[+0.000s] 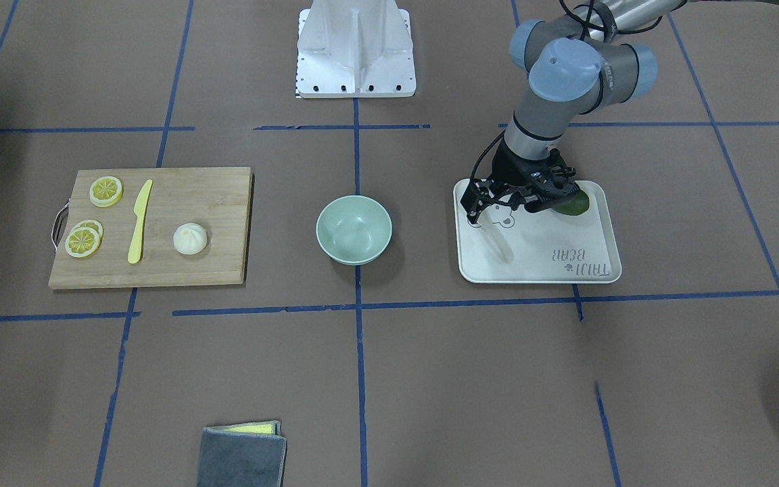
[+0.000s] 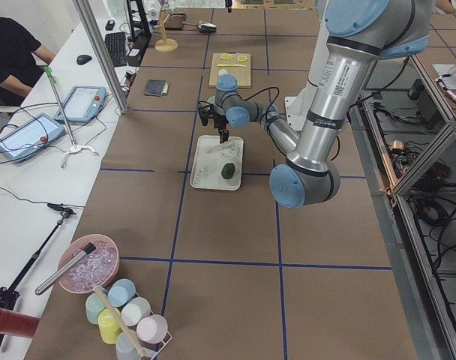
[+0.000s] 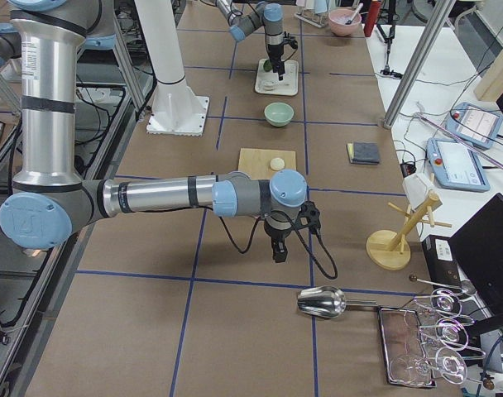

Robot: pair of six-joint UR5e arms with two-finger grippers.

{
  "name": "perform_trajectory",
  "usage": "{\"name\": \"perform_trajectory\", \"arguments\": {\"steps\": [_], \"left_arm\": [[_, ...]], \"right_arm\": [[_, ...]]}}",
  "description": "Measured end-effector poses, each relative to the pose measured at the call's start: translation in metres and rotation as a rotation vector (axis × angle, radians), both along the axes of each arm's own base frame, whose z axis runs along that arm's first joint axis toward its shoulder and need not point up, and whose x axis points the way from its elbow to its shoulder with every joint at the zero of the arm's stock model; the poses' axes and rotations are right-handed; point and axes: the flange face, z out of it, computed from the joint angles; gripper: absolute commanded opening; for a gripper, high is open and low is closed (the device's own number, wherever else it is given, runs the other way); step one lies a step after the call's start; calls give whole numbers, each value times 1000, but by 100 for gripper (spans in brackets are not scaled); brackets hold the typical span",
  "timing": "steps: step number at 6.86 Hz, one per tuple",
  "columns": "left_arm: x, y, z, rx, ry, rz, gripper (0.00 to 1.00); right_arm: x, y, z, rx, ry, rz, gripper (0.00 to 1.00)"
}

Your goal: Put spoon and bun in bowl

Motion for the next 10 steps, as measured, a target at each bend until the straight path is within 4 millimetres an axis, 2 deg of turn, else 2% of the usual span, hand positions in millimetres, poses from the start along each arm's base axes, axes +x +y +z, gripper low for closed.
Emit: {"name": "perform_trajectory", "arguments": {"steps": [4, 6, 7, 8, 10], "left_arm": [[23, -11, 33, 26, -96, 12, 82], [31, -8, 39, 36, -109, 39, 75], [36, -5, 38, 38, -110, 49, 51], [41, -2, 37, 38, -109, 57, 1], [44, -1, 30, 44, -102, 62, 0]], "right_arm": [[-5, 0, 0, -3, -17, -10, 100], [-8, 0, 1, -1, -17, -16, 100], [-8, 0, 2, -2, -17, -17, 100], [-8, 0, 2, -2, -16, -17, 100], [-8, 0, 3, -3, -16, -18, 100]]}}
